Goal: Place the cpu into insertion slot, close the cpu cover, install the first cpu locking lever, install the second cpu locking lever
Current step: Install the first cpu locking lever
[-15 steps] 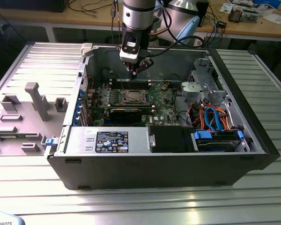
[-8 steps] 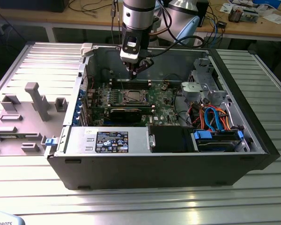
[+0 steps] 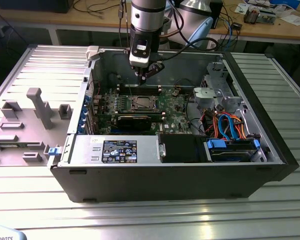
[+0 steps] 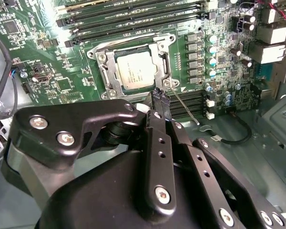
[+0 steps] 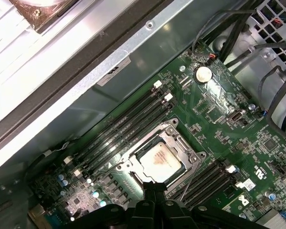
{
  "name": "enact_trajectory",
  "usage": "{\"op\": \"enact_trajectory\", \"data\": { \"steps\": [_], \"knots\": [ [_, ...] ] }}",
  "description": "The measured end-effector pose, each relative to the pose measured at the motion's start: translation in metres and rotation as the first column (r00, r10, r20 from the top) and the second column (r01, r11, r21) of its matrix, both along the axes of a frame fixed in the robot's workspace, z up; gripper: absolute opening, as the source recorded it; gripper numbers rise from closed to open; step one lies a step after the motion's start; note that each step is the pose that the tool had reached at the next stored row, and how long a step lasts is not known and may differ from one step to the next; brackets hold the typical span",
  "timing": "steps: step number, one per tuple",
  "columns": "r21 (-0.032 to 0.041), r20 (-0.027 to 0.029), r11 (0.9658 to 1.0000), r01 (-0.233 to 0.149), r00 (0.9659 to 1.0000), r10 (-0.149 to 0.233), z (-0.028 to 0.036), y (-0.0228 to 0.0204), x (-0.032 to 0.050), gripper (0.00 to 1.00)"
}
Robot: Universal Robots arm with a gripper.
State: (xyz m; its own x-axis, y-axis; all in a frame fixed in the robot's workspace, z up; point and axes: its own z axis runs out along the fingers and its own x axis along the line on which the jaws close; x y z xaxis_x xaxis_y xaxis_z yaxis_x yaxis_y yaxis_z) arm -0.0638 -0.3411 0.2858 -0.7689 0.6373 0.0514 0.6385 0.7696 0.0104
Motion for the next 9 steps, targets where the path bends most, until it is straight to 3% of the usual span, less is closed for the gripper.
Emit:
{"op": "enact_trajectory", "data": {
  "steps": [2, 5, 9],
  "knots": [
    [0.0000, 0.0000, 0.9999, -0.012, 0.9999, 0.012, 0.0000, 0.0000, 0.0000, 0.11],
    [-0.0001, -0.0001, 0.9956, -0.093, 0.9956, 0.093, 0.0001, 0.0000, -0.0006, 0.11],
    [0.0001, 0.0006, 0.9946, -0.104, 0.9946, 0.104, 0.0000, -0.0002, -0.0015, 0.11]
  ]
}}
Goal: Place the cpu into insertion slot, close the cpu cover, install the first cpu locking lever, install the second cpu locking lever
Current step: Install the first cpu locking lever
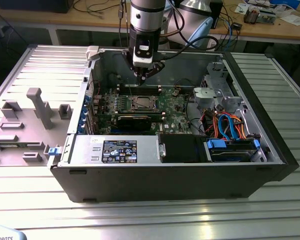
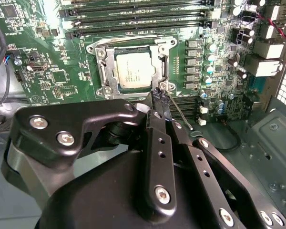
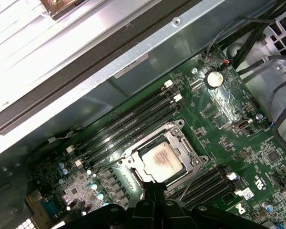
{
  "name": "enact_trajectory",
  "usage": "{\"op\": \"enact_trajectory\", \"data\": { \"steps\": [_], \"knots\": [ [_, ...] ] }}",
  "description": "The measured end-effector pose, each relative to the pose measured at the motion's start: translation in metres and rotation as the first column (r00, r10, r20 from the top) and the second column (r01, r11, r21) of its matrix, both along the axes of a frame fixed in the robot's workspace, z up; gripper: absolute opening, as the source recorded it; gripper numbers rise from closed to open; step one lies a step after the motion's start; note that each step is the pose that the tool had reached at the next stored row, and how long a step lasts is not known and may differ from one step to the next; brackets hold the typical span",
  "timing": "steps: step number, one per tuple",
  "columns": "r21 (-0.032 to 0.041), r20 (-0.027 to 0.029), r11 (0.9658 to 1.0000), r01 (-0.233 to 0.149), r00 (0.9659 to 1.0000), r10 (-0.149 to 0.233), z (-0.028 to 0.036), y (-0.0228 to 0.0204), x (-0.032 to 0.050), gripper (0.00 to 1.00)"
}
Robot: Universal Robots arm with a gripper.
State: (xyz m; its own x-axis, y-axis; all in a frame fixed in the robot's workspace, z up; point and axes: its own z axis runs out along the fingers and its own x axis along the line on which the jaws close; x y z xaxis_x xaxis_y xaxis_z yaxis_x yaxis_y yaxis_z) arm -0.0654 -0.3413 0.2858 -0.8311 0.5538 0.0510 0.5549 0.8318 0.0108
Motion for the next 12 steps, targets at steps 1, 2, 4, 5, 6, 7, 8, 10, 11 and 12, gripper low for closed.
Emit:
{"op": "enact_trajectory", "data": {
  "steps": [1, 2, 4, 5, 6, 7, 8, 10, 11, 12],
  "knots": [
    [0.0000, 0.0000, 1.0000, 0.000, 1.0000, 0.000, 0.0000, 0.0000, 0.0000, 0.11],
    [0.0000, 0.0000, 1.0000, 0.000, 1.0000, 0.000, 0.0000, 0.0000, 0.0000, 0.11],
    [0.0000, 0.0000, 1.0000, 0.000, 1.0000, 0.000, 0.0000, 0.0000, 0.0000, 0.11],
    [0.0000, 0.0001, 1.0000, 0.000, 1.0000, 0.000, 0.0000, 0.0000, 0.0000, 0.11],
    [0.0000, 0.0000, 1.0000, 0.000, 1.0000, 0.000, 0.0000, 0.0000, 0.0000, 0.11],
    [0.0000, 0.0000, 1.0000, 0.000, 1.0000, 0.000, 0.0000, 0.0000, 0.0000, 0.11],
    [0.0000, 0.0000, 1.0000, 0.000, 1.0000, 0.000, 0.0000, 0.0000, 0.0000, 0.11],
    [0.0000, 0.0005, 1.0000, 0.000, 1.0000, 0.000, 0.0000, 0.0000, -0.0006, 0.11],
    [0.0002, 0.0030, 1.0000, 0.000, 1.0000, 0.000, -0.0001, -0.0004, -0.0023, 0.11],
    [0.0002, 0.0118, 1.0000, 0.000, 0.9999, 0.000, 0.0000, -0.0011, -0.0052, 0.11]
  ]
}}
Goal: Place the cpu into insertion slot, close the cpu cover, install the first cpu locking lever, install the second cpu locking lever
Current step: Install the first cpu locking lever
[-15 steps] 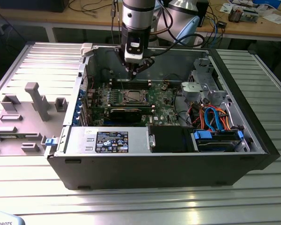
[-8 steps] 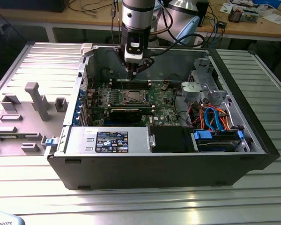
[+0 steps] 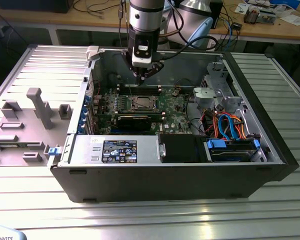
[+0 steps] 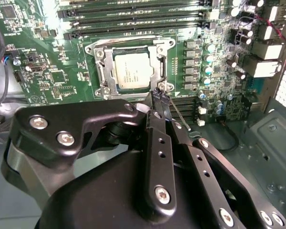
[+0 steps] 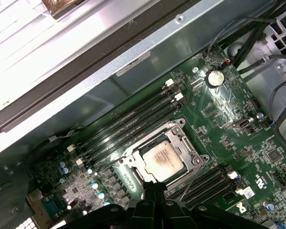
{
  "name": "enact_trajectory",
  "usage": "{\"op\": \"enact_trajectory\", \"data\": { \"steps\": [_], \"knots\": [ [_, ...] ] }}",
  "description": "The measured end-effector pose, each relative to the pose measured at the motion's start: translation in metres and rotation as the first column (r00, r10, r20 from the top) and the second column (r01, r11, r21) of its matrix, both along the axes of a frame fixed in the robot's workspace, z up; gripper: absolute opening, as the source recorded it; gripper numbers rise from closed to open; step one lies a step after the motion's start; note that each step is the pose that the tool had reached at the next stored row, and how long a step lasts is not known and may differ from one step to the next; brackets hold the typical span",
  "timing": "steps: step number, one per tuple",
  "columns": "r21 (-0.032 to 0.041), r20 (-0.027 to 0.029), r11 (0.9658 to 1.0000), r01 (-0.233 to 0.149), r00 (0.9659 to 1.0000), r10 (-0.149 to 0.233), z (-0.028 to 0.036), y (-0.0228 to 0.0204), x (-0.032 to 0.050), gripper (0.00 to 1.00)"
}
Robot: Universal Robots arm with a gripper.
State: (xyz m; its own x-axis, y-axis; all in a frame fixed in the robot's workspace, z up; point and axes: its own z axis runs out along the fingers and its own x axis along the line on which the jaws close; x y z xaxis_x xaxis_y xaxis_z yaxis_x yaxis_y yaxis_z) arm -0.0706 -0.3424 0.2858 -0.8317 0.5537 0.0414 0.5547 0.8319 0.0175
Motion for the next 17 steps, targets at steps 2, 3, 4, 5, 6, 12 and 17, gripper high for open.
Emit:
{"op": "enact_trajectory", "data": {
  "steps": [2, 3, 4, 5, 6, 12, 17],
  "knots": [
    [0.0001, 0.0162, 1.0000, 0.000, 0.9999, 0.000, -0.0001, -0.0003, -0.0023, 0.11],
    [0.0001, 0.0163, 1.0000, 0.000, 0.9999, 0.000, -0.0001, -0.0003, -0.0023, 0.11],
    [0.0000, 0.0167, 1.0000, 0.000, 0.9999, 0.000, 0.0000, -0.0003, -0.0024, 0.11],
    [0.0001, 0.0173, 1.0000, 0.000, 0.9999, 0.000, 0.0000, -0.0003, -0.0024, 0.11],
    [0.0001, 0.0173, 1.0000, 0.000, 0.9998, 0.000, 0.0000, -0.0003, -0.0024, 0.11],
    [0.0001, 0.0204, 1.0000, 0.000, 0.9998, 0.000, 0.0000, -0.0003, -0.0027, 0.11],
    [0.0001, 0.0205, 1.0000, 0.000, 0.9998, 0.000, 0.0000, -0.0003, -0.0027, 0.11]
  ]
}}
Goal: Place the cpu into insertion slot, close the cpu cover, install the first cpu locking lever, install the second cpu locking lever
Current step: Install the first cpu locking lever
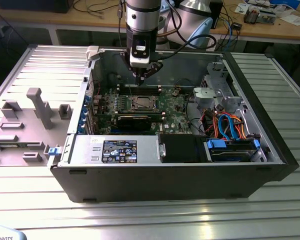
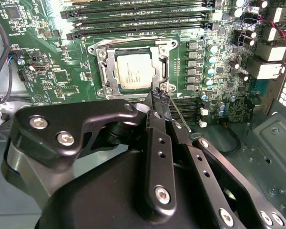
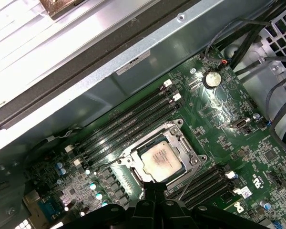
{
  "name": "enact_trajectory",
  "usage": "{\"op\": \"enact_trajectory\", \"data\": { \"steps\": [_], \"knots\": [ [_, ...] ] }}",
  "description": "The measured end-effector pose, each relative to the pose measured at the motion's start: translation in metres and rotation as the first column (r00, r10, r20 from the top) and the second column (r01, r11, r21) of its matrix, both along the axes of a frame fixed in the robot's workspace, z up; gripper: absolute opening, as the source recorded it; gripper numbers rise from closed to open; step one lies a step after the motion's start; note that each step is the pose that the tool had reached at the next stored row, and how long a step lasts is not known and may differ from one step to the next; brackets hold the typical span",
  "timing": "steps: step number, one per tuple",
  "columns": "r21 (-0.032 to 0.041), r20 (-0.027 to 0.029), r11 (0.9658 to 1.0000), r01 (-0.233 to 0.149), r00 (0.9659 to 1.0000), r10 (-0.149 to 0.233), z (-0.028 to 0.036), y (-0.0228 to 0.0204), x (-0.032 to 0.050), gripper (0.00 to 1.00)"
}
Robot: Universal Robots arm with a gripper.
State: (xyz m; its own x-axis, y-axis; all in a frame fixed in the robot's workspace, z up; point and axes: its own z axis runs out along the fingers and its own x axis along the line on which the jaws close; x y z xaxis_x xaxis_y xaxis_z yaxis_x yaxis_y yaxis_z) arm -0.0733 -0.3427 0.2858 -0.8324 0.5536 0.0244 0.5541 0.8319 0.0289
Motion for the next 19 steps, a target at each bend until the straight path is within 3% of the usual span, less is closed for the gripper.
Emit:
{"op": "enact_trajectory", "data": {
  "steps": [3, 4, 5, 6, 7, 10, 13, 15, 17, 19],
  "knots": [
    [0.0000, 0.0001, 1.0000, 0.000, 1.0000, 0.000, 0.0000, 0.0000, 0.0000, 0.11],
    [-0.0003, 0.0044, 1.0000, 0.000, 1.0000, 0.000, 0.0001, 0.0000, -0.0002, 0.11],
    [-0.0001, 0.0130, 1.0000, 0.000, 0.9999, 0.000, 0.0001, 0.0000, -0.0005, 0.11],
    [0.0000, 0.0168, 1.0000, 0.000, 0.9999, 0.000, 0.0000, 0.0000, -0.0006, 0.11],
    [0.0010, 0.0170, 1.0000, -0.005, 0.9998, 0.005, 0.0000, 0.0000, -0.0009, 0.11],
    [0.0008, 0.0169, 0.9975, -0.070, 0.9974, 0.070, -0.0004, 0.0000, -0.0010, 0.11],
    [0.0007, 0.0169, 0.9910, -0.134, 0.9908, 0.134, -0.0007, 0.0000, -0.0010, 0.11],
    [0.0009, 0.0170, 0.9846, -0.175, 0.9844, 0.175, -0.0010, 0.0000, -0.0010, 0.11],
    [0.0008, 0.0169, 0.9743, -0.225, 0.9742, 0.225, -0.0014, 0.0000, -0.0010, 0.11],
    [0.0008, 0.0169, 0.9573, -0.289, 0.9572, 0.289, -0.0018, 0.0000, -0.0010, 0.11]
  ]
}}
